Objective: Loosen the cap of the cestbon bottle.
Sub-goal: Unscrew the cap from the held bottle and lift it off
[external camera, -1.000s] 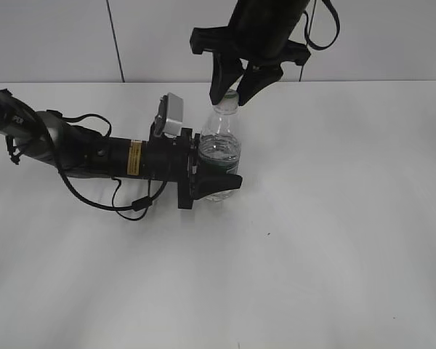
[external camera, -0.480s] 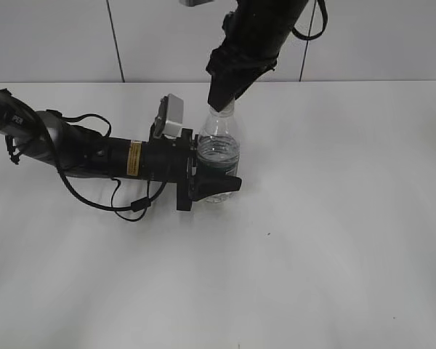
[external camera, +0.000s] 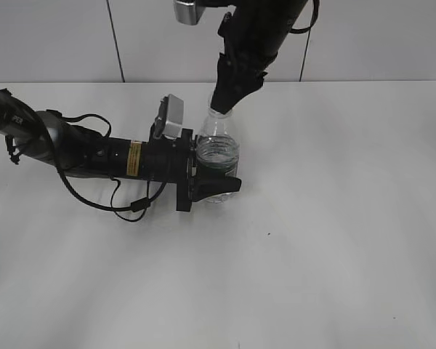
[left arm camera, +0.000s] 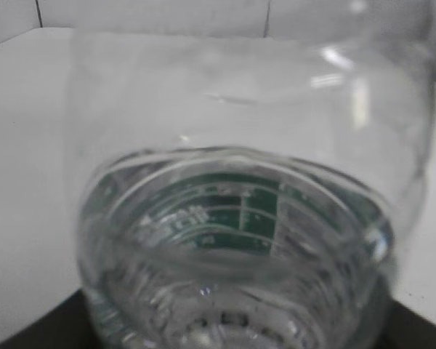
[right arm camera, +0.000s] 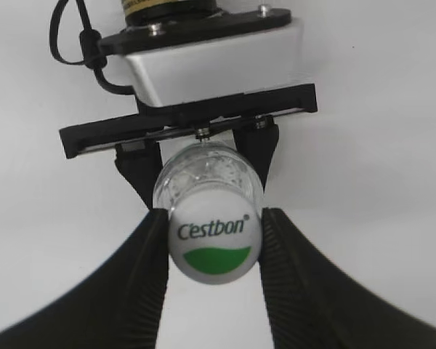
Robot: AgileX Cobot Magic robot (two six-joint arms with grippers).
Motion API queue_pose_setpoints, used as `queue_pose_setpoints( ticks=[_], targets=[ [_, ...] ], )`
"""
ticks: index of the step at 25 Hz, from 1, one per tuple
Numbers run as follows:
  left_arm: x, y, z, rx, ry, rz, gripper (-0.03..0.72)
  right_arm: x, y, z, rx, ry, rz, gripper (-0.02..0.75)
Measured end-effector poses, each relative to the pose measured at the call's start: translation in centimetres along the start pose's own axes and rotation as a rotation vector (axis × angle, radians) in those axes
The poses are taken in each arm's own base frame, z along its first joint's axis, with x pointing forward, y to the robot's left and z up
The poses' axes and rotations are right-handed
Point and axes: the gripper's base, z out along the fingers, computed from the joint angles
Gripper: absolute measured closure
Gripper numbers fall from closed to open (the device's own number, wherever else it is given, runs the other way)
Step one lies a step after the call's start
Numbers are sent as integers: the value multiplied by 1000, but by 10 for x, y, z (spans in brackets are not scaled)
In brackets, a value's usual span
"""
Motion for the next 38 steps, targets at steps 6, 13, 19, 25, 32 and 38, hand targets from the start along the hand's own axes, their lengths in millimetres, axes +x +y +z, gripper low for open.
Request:
queue_pose_setpoints(
  ticks=[6,13,19,25,32,38],
  targets=[
    [0,0,0,-1,0,1,285,0,0,0,-1,-2,-212,442],
    [0,0,0,0,1,2,285,0,0,0,0,-2,-505,442],
    [0,0,0,-1,0,-1,285,-1,0,-1,5,-3,-747,443],
    [0,0,0,-1,1,-1,285,-1,0,-1,5,-3,-809,443],
    [0,0,0,-1,1,-1,285,-1,0,-1,6,0,-817,443],
    [0,0,0,-1,1,-1,285,-1,0,-4,10,1,-816,443]
  ],
)
